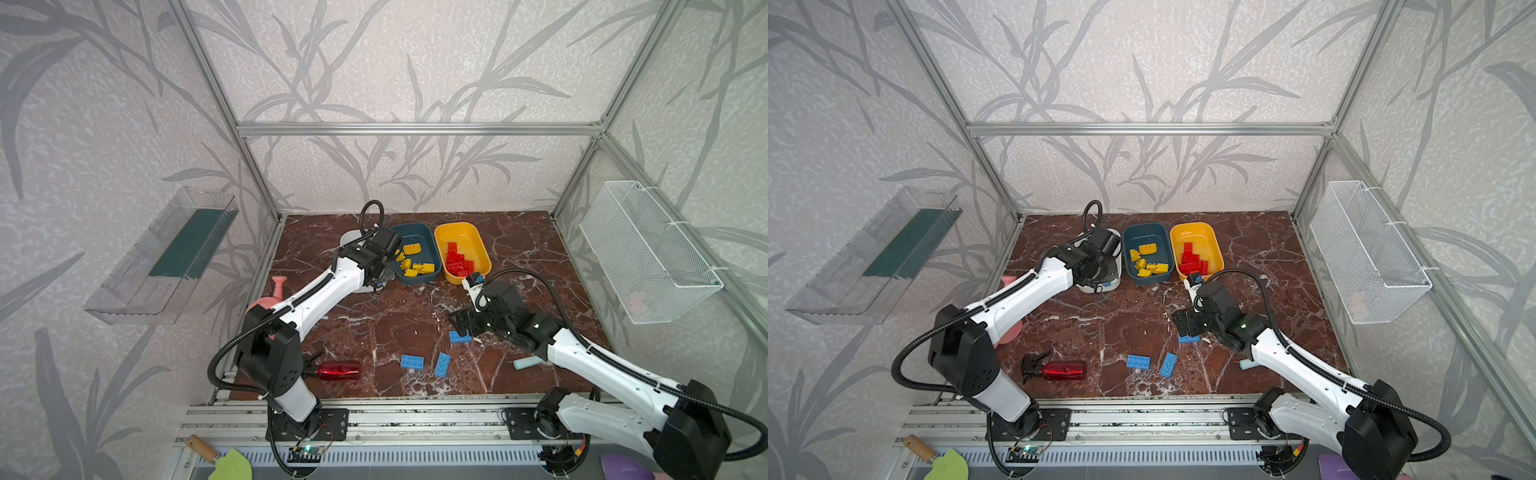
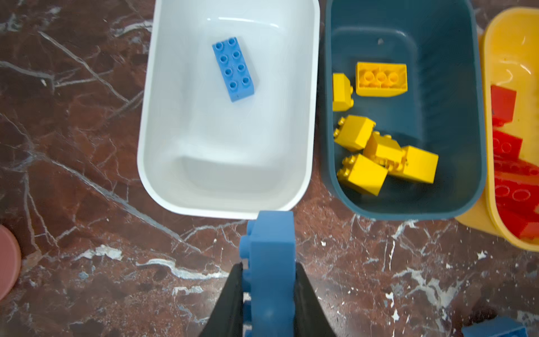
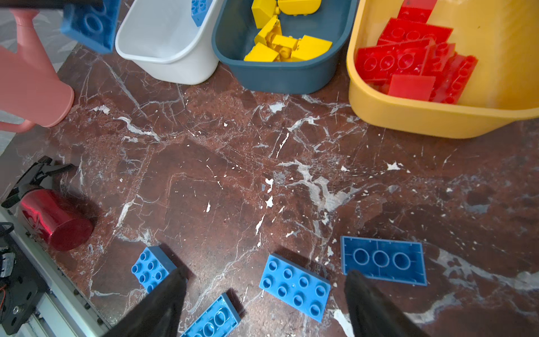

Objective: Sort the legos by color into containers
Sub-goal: 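Carry the blue brick with the left gripper and release it into the white tub, then withdraw the left arm while the right gripper grasps a blue three-stud brick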

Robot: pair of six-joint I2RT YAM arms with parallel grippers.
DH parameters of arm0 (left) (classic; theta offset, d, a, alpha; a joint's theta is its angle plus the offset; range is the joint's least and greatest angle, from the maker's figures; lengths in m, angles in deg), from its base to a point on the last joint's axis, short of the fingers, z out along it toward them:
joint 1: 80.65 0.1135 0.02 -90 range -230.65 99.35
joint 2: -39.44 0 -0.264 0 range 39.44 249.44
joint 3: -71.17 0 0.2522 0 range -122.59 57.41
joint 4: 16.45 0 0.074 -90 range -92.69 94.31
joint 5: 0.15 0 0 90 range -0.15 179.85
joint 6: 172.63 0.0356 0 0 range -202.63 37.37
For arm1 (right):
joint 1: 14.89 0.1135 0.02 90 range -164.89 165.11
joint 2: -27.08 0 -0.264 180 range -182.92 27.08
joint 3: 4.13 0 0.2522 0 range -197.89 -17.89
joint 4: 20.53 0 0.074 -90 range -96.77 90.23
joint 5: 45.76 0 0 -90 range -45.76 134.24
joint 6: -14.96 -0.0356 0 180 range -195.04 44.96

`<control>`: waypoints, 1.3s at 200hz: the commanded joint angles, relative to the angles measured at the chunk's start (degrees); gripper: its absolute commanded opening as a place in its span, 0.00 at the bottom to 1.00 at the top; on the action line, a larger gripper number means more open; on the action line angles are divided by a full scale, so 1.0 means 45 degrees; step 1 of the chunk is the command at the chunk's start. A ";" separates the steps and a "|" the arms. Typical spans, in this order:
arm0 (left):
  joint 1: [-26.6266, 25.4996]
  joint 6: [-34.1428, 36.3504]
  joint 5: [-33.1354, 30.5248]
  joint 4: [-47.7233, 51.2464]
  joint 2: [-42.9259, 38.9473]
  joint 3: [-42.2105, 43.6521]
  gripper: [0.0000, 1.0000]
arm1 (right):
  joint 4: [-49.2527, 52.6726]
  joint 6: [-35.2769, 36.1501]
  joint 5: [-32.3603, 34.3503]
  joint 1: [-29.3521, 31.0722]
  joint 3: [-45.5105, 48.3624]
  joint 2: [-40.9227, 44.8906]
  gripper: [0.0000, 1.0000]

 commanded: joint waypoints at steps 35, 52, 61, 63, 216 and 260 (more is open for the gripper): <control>0.1812 0.0988 0.0276 0.1198 0.2616 -0.2511 0.00 | -0.0528 -0.0176 -0.0425 0.0253 0.0818 0.0300 0.86; 0.2126 0.1084 0.0370 0.1253 0.3371 -0.3224 0.00 | -0.0551 -0.0194 -0.0405 0.0277 0.0972 0.0328 0.86; 0.2244 0.1137 0.0388 0.1376 0.3788 -0.3652 0.00 | -0.0555 -0.0206 -0.0454 0.0285 0.1057 0.0360 0.86; 0.2286 0.1145 0.0380 0.1404 0.3860 -0.3734 0.00 | -0.0554 -0.0212 -0.0460 0.0302 0.1067 0.0376 0.86; 0.2834 0.1594 0.0233 0.1913 0.3485 -0.5345 0.80 | 0.0914 -0.0156 0.0522 0.0981 0.0853 0.0772 0.89; 0.2654 0.1303 0.1037 0.1347 0.0719 -0.3428 0.83 | 0.1702 -0.0120 0.1308 0.1423 0.0421 0.0579 0.90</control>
